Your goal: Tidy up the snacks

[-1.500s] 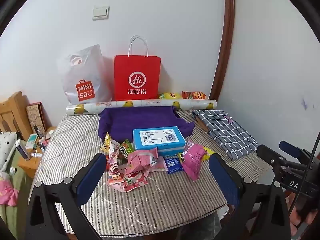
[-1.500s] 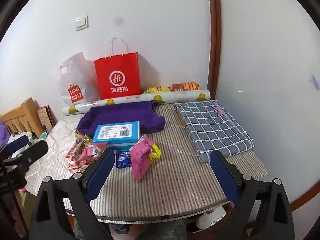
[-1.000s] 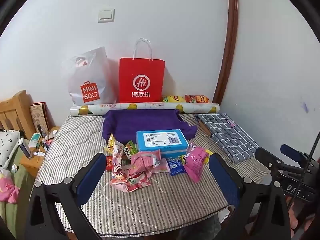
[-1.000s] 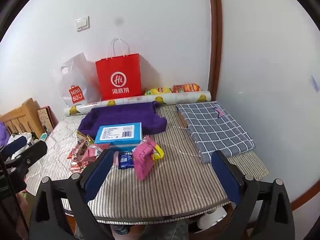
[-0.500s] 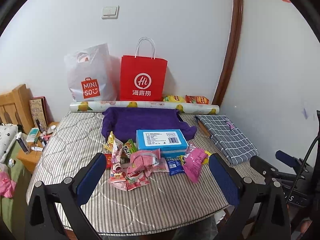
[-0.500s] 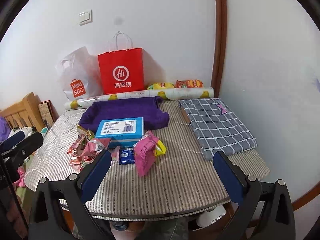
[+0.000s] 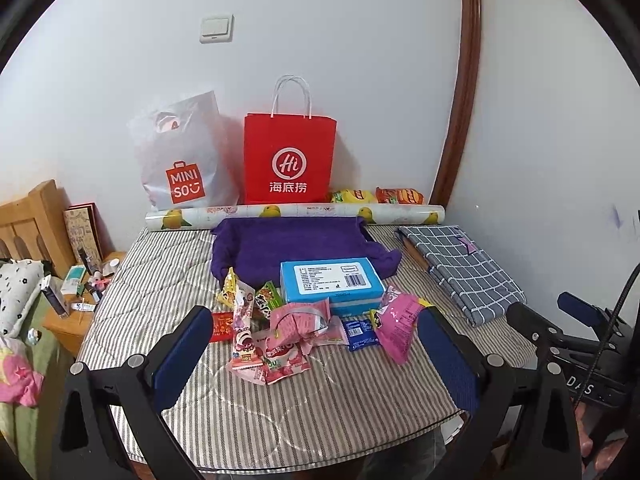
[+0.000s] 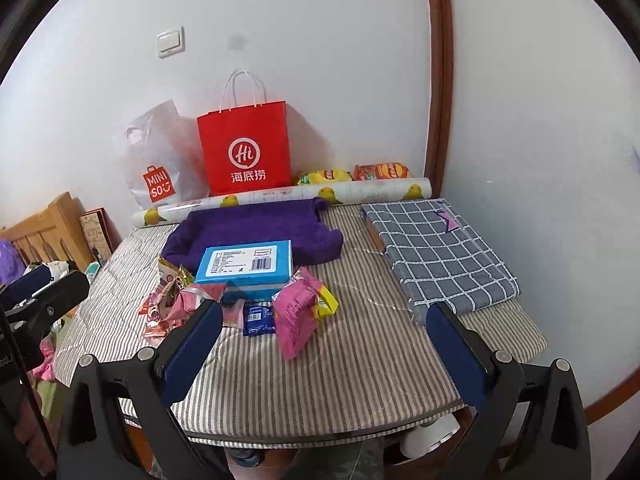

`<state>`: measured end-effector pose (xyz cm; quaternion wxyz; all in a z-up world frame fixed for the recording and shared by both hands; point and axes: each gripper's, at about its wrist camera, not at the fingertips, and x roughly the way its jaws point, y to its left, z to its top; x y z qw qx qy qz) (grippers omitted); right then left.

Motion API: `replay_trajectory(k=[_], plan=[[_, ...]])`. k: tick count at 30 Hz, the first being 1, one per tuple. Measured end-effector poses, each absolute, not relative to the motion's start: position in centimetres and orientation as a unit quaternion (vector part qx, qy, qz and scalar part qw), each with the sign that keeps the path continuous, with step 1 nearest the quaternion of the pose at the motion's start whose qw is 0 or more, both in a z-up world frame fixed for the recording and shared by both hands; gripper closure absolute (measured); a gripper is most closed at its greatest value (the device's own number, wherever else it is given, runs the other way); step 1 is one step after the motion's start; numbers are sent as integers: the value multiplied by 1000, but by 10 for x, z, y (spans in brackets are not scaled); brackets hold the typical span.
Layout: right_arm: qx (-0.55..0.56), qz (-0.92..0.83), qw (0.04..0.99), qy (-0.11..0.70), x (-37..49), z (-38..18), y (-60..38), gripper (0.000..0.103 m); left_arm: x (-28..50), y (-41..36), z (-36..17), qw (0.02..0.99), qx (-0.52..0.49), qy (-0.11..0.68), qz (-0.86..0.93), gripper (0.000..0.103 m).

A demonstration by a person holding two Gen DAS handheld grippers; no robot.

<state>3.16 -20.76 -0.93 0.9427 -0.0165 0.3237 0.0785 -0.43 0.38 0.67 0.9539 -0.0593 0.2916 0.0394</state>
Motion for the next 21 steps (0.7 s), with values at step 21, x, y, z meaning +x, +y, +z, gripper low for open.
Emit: replay_trajectory(k=[21], plan=[[-5, 97, 943, 317, 29, -9, -204, 3, -4, 2, 4, 956, -71, 281, 36, 0]])
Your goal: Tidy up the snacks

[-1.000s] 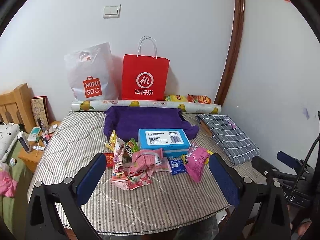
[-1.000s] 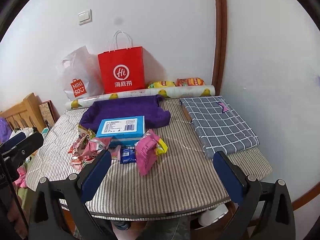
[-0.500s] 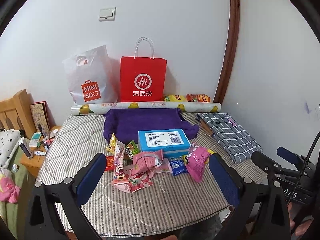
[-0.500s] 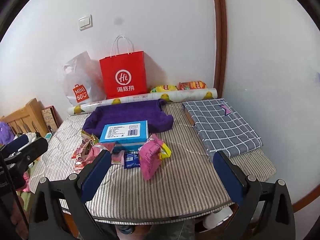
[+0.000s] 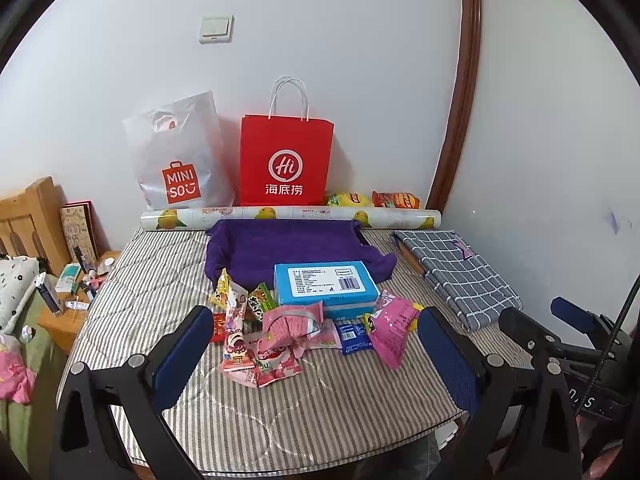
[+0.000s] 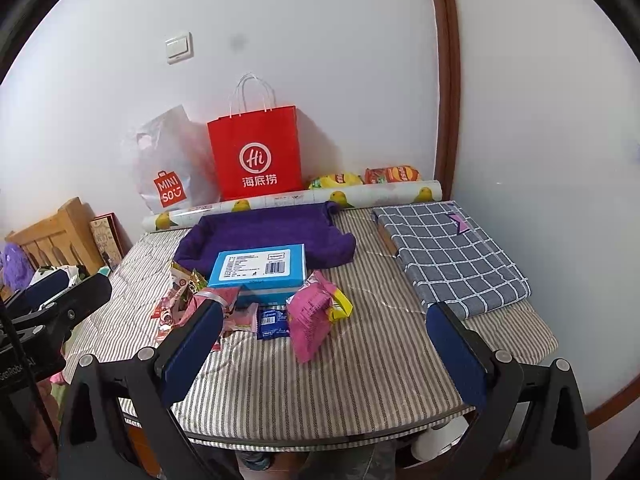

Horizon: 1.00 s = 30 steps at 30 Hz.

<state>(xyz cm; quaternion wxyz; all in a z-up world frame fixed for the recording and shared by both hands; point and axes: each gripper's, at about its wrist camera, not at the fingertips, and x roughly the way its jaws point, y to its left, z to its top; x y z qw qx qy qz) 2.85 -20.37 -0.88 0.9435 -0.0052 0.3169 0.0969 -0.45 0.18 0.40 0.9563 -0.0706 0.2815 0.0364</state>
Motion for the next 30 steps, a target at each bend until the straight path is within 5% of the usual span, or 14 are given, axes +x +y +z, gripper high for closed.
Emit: replay_trajectory(k=[30], plan=[[0, 98, 945, 313, 23, -6, -201, 2, -8, -3, 2, 957, -64, 280, 40, 0]])
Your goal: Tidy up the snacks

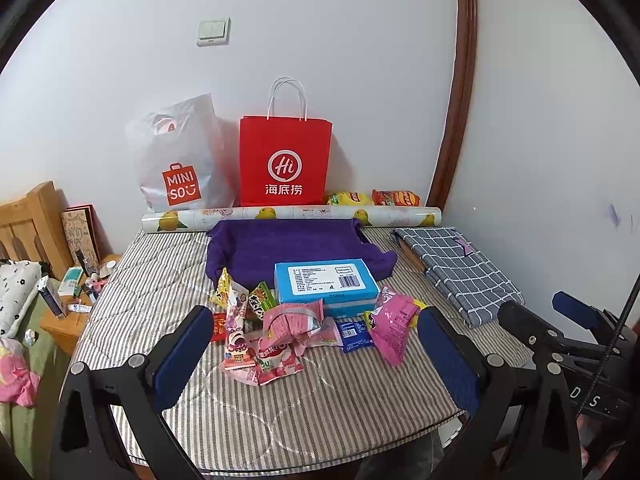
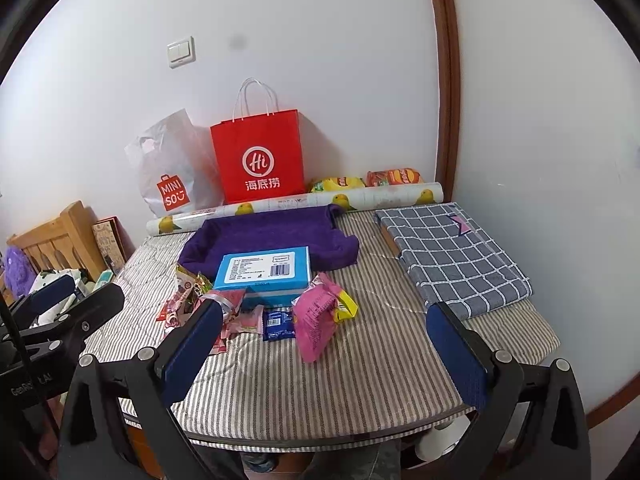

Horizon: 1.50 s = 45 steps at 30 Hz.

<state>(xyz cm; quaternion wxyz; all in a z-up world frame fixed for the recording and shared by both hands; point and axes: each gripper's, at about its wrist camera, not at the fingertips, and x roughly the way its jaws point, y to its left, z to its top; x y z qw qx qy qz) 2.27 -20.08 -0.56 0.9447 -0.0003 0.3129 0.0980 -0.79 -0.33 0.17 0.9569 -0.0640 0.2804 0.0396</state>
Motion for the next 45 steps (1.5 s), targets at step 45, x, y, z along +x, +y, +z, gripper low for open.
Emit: replay_trajectory(k=[45], plan=[[75, 142, 885, 437, 132, -148, -195, 9, 79, 76, -113, 912, -110, 386, 84, 1]])
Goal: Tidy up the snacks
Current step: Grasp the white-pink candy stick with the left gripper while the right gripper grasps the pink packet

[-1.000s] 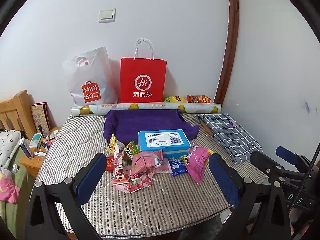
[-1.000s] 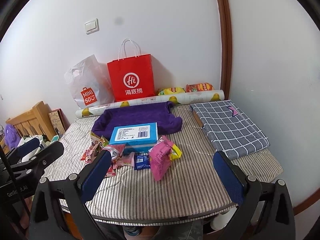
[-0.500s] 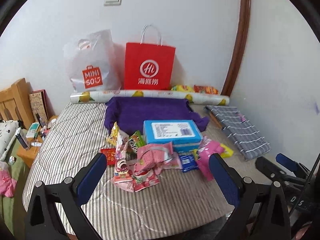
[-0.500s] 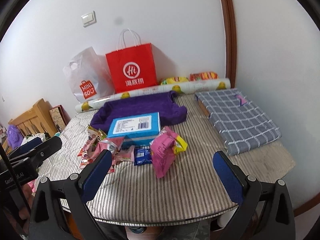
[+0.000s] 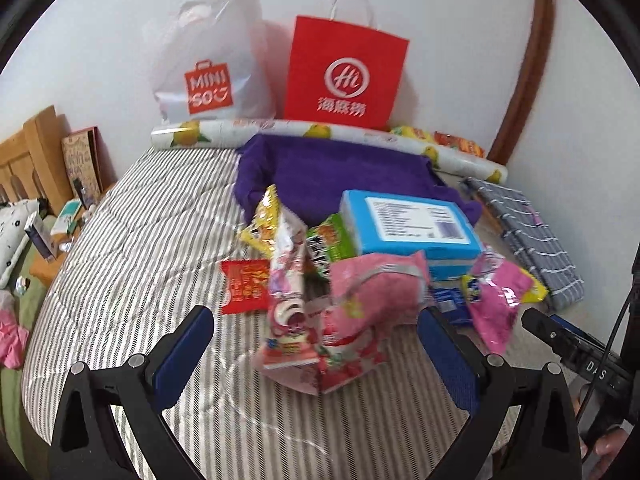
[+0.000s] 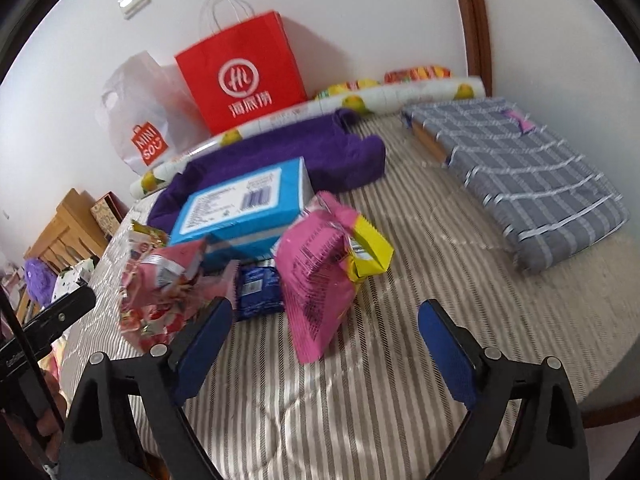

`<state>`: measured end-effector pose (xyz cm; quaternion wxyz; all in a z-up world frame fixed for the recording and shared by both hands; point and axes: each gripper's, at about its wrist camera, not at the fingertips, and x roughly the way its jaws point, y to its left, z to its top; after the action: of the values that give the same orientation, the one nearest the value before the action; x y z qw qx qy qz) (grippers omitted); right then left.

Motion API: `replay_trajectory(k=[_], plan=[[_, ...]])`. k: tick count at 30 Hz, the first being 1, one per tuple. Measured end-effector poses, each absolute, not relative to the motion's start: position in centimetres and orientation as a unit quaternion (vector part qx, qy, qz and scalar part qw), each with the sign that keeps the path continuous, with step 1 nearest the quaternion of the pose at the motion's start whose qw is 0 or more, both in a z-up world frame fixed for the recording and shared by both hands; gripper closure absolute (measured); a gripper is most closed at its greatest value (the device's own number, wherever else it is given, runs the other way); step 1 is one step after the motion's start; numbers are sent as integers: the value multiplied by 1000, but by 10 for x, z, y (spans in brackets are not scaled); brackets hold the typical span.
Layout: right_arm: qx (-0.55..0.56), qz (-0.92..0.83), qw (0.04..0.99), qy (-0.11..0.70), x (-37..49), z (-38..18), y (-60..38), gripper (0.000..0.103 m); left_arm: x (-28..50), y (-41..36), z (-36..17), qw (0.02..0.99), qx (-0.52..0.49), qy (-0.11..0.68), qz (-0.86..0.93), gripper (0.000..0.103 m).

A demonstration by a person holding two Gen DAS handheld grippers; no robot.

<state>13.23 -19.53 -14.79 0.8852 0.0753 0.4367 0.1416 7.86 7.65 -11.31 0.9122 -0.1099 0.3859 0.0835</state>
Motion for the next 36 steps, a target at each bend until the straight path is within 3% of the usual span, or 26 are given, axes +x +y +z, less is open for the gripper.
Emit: replay_trajectory(k=[11, 18, 23, 27, 29, 36], plan=[[129, 160, 867, 454, 176, -180, -188, 10, 94, 100, -137, 902, -131, 403, 76, 1], [114, 167, 863, 464, 189, -189, -176, 30, 109, 120, -146, 893, -142, 415, 96, 2], [109, 166, 863, 465, 191, -189, -179, 37, 123, 121, -153, 888, -146, 431, 71, 13], [97, 163, 867, 461, 188, -186, -180, 38, 135, 117, -162, 881, -135, 448, 71, 33], [92, 162, 869, 458, 184, -183, -181, 38, 138, 118, -165, 879, -137, 451, 75, 36], [81, 160, 871, 457, 170, -175, -184, 39, 138, 121, -164, 878, -150, 453, 47, 80]])
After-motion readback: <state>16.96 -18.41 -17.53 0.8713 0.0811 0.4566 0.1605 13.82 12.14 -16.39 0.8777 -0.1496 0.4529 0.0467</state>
